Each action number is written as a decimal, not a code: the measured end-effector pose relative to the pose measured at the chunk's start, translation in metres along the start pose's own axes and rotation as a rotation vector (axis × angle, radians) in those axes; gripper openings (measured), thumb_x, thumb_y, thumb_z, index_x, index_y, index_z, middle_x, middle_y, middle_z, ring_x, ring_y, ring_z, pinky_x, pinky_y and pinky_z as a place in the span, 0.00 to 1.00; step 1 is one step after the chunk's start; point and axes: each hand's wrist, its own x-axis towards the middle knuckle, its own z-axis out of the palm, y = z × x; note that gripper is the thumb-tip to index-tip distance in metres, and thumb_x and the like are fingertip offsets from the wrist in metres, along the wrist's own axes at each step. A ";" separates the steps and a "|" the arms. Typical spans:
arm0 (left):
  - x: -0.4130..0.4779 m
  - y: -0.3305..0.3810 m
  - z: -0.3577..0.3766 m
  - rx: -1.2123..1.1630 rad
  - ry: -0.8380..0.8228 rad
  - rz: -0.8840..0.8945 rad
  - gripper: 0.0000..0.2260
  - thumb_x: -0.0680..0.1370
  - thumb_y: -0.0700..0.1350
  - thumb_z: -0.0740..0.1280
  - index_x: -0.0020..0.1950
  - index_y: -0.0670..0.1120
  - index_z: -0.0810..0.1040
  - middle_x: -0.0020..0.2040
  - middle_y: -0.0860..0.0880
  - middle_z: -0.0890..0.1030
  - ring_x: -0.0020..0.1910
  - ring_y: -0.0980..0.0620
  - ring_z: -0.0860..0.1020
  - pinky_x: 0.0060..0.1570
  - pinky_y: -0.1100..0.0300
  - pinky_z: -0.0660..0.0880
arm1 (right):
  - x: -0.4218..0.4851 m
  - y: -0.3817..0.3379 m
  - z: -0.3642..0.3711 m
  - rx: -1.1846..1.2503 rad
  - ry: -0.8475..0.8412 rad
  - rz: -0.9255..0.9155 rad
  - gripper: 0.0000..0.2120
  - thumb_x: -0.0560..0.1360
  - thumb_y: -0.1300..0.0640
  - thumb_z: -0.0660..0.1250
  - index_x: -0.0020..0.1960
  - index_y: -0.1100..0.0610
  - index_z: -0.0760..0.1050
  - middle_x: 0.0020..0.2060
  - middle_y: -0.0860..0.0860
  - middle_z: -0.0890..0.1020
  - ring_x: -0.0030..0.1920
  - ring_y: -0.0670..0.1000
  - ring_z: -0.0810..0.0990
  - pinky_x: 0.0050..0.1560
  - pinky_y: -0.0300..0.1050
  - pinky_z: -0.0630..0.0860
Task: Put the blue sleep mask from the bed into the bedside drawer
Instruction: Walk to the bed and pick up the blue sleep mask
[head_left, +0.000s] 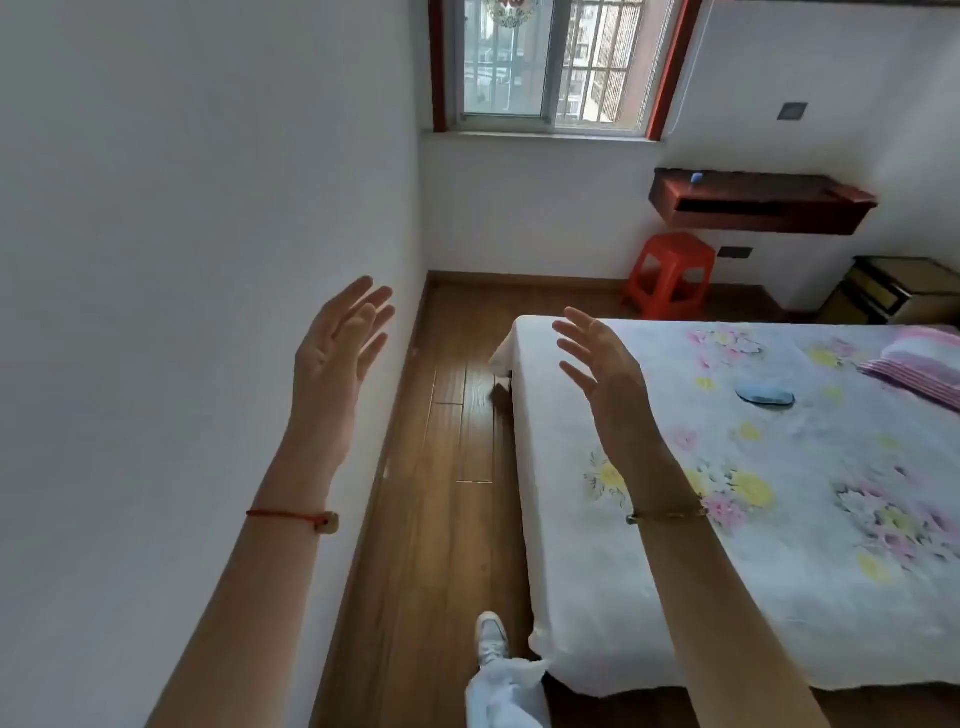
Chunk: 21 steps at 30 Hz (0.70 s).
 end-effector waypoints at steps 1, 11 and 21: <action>0.016 -0.006 0.003 0.004 0.009 -0.001 0.19 0.82 0.46 0.62 0.73 0.45 0.72 0.70 0.45 0.78 0.68 0.50 0.78 0.71 0.50 0.71 | 0.016 0.004 0.002 0.007 0.002 0.012 0.26 0.76 0.44 0.55 0.70 0.54 0.69 0.68 0.50 0.76 0.66 0.49 0.77 0.63 0.41 0.74; 0.212 -0.073 0.032 0.017 0.024 -0.031 0.18 0.83 0.44 0.60 0.73 0.45 0.71 0.70 0.45 0.77 0.68 0.50 0.78 0.71 0.50 0.71 | 0.229 0.044 0.009 -0.012 -0.028 0.065 0.24 0.76 0.44 0.55 0.68 0.52 0.70 0.67 0.51 0.76 0.66 0.50 0.76 0.69 0.51 0.71; 0.381 -0.150 0.025 0.027 0.089 -0.083 0.17 0.84 0.44 0.60 0.72 0.45 0.72 0.69 0.46 0.78 0.67 0.50 0.79 0.71 0.50 0.71 | 0.410 0.105 0.044 -0.034 -0.057 0.102 0.20 0.79 0.47 0.53 0.67 0.51 0.72 0.61 0.46 0.78 0.65 0.49 0.77 0.69 0.51 0.72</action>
